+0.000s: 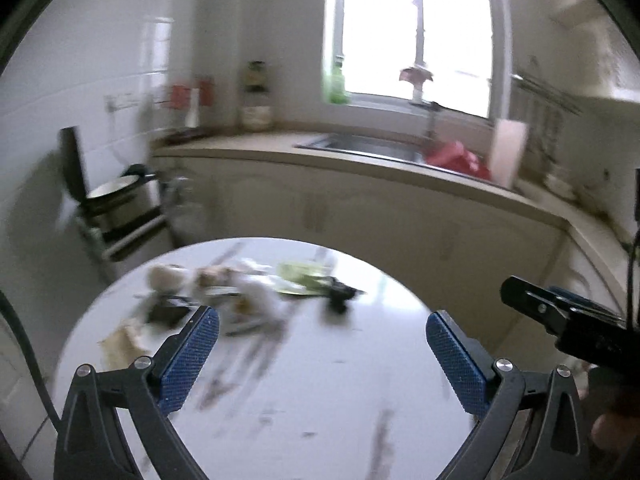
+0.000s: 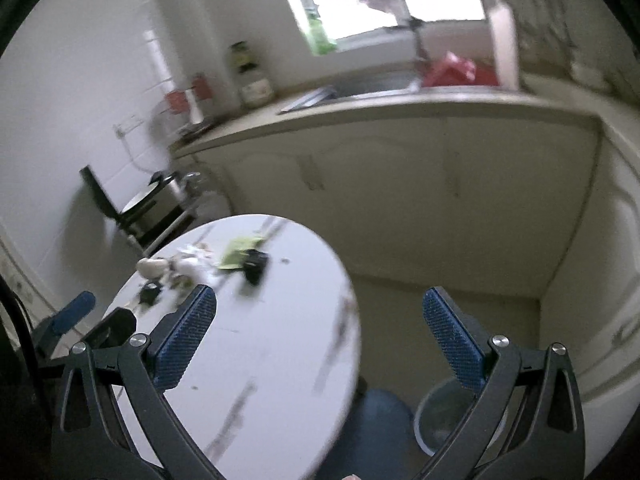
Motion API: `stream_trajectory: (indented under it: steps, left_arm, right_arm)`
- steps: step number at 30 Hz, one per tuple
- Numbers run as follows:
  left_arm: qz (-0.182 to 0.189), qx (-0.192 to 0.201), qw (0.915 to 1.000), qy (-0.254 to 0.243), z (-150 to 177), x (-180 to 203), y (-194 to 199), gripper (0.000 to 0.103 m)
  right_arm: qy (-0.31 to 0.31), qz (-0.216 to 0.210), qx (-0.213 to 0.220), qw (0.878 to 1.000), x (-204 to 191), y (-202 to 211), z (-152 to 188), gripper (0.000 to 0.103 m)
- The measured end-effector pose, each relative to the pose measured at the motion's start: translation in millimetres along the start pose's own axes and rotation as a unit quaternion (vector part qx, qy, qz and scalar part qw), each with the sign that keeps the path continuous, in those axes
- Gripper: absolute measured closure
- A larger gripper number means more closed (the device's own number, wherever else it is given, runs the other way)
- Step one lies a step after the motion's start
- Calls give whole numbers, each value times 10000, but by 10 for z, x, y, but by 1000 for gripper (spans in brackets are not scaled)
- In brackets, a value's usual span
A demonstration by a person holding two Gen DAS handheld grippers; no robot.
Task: Collect trash
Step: 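Move both tools back to the table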
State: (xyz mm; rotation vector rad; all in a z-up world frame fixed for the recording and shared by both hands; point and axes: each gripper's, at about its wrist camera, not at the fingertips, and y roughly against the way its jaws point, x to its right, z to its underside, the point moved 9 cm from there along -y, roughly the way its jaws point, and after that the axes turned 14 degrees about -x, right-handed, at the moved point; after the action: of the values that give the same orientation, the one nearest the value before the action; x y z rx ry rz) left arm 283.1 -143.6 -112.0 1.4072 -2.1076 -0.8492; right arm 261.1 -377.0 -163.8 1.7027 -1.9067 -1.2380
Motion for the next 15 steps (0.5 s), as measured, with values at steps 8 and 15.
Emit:
stream_trajectory:
  steps: [8, 15]
  left_arm:
    - [-483, 154, 9971, 567, 198, -548, 488, 1]
    - [-677, 176, 9932, 926, 246, -787, 591, 1]
  right_arm:
    - [872, 48, 83, 9961, -1023, -82, -49, 0]
    - [1314, -70, 13, 9913, -1545, -203, -7, 0]
